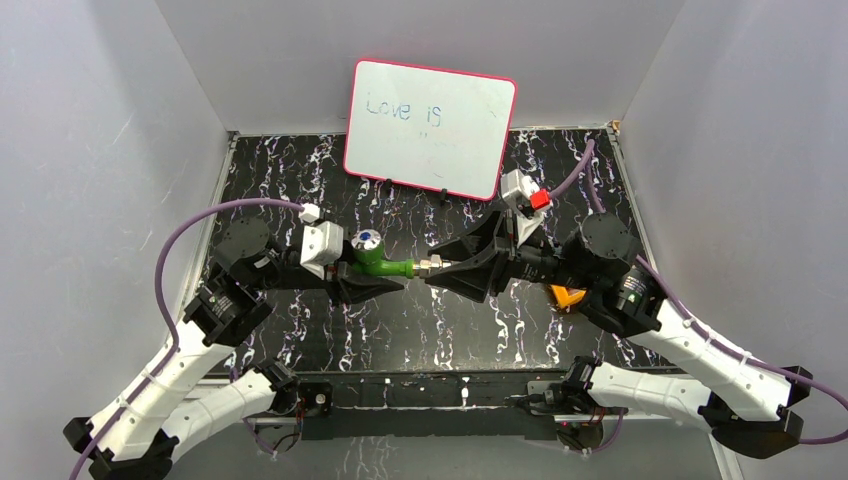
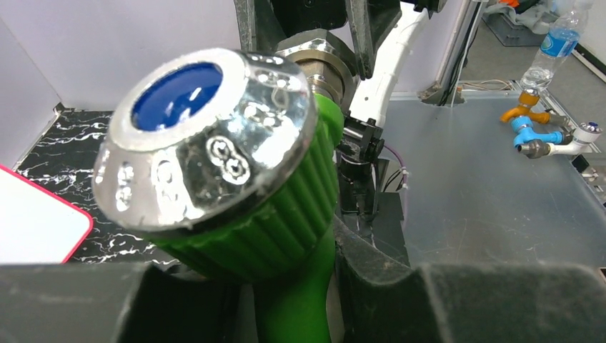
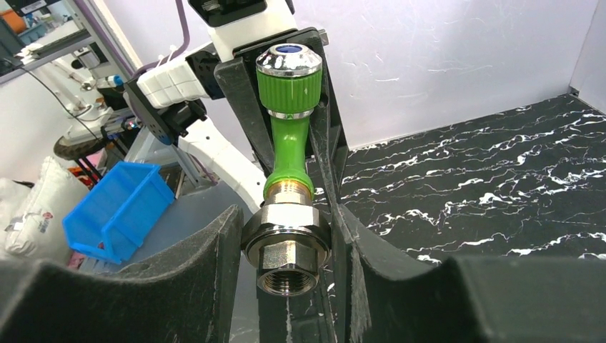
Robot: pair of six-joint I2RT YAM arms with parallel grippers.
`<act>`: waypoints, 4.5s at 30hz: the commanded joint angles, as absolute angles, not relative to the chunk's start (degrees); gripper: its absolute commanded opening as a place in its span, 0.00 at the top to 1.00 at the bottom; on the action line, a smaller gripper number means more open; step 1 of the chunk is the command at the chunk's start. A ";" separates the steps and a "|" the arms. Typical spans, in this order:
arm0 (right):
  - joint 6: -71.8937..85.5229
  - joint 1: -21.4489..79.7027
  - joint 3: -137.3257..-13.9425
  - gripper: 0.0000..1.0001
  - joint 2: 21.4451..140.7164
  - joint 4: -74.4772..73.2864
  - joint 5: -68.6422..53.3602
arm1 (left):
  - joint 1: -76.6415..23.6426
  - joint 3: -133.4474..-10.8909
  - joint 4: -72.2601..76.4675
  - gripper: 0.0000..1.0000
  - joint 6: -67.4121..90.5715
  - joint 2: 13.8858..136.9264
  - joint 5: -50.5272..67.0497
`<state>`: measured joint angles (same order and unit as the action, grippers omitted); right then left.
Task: Install the water faucets
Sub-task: Screw the water faucet onto the adaptor.
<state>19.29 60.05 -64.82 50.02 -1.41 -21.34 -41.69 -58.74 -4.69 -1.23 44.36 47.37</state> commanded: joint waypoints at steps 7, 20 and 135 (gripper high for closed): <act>22.38 60.83 -63.48 0.30 49.05 11.81 -23.49 | -41.94 -57.58 2.99 1.00 1.51 43.41 43.77; -6.67 60.87 -58.41 0.23 41.95 12.22 -21.20 | -41.88 -54.57 9.86 1.00 14.92 41.72 39.31; 45.45 51.11 -46.49 1.00 78.98 -20.35 15.91 | -78.33 -39.00 -63.59 0.19 81.59 56.97 -12.35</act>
<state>49.15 51.55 -44.47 78.70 -23.46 19.18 -74.94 -38.35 -62.04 77.19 55.29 -12.80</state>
